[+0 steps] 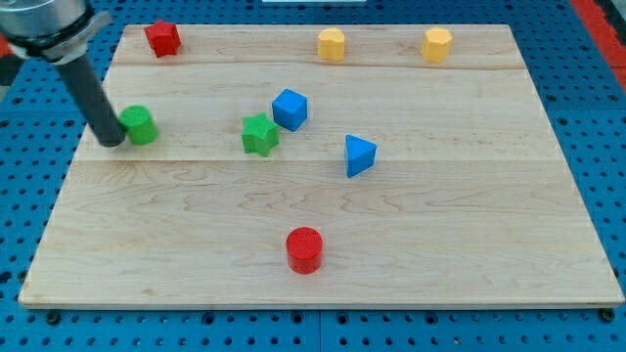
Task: Move the red circle parallel to the blue cube
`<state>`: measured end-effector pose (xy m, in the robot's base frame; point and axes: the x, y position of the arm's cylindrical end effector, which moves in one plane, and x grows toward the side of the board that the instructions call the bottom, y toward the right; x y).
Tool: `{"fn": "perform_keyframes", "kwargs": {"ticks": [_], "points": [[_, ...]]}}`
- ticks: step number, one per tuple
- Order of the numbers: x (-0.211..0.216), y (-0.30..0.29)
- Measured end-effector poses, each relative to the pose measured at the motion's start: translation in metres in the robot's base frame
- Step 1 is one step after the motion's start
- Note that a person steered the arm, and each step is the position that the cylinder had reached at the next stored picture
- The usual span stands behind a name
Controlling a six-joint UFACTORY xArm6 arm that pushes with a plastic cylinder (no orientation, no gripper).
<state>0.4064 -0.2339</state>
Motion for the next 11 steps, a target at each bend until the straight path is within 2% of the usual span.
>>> {"fn": "perform_keyframes", "kwargs": {"ticks": [1, 2, 4, 5, 6, 7, 9, 10, 11], "points": [[0.002, -0.006], [0.023, -0.006], [0.023, 0.002], [0.015, 0.017], [0.001, 0.070], [0.001, 0.077], [0.122, 0.107], [0.150, 0.194], [0.150, 0.242]]}}
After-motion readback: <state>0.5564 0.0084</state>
